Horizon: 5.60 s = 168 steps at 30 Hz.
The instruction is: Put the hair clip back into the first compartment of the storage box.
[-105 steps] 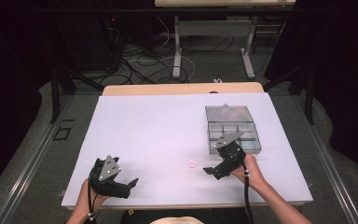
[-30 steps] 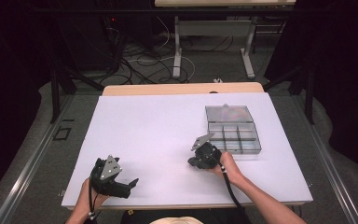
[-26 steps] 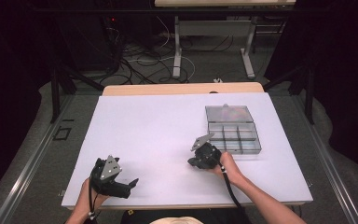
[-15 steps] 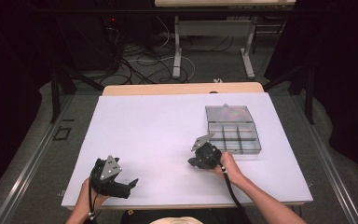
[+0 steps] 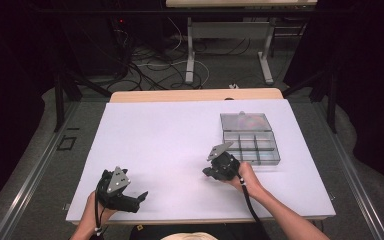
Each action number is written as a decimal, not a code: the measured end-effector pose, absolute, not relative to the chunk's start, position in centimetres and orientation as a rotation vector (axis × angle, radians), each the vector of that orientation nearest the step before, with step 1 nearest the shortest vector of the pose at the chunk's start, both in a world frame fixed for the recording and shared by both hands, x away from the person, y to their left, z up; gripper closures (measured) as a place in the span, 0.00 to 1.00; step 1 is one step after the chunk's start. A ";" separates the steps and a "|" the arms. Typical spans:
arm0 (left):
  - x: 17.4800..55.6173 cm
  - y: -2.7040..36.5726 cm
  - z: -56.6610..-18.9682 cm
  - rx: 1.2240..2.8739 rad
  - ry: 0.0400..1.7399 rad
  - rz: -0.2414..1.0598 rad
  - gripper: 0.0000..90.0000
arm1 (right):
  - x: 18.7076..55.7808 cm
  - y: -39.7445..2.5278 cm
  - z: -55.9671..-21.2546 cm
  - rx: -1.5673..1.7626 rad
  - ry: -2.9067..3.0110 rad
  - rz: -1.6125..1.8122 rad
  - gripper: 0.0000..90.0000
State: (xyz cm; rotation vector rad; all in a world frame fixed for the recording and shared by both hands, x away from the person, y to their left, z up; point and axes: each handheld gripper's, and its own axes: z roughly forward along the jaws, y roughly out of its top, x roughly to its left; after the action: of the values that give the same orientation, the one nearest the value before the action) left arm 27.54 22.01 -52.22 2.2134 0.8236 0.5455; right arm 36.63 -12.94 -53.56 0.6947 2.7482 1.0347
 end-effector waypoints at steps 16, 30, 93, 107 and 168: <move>27.5 22.0 -52.2 2.215 0.825 0.547 0.00 | 36.3 -13.9 -52.7 0.677 2.705 1.070 1.00; 27.5 22.0 -52.2 2.217 0.822 0.548 0.00 | 36.1 -15.0 -52.0 0.729 2.675 1.086 1.00; 27.5 22.1 -52.2 2.221 0.822 0.550 0.00 | 36.9 -19.7 -48.9 0.820 2.496 1.135 1.00; 27.5 22.0 -52.3 2.221 0.820 0.550 0.00 | 37.4 -20.6 -48.8 0.850 2.455 1.137 1.00; 27.6 22.0 -52.3 2.228 0.810 0.563 0.00 | 39.6 -22.3 -48.6 0.947 2.329 1.067 1.00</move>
State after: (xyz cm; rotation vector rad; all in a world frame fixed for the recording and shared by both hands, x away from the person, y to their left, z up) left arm 27.61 22.05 -52.30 2.2280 0.8096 0.5625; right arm 39.60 -22.33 -48.61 0.9470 2.3292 1.0669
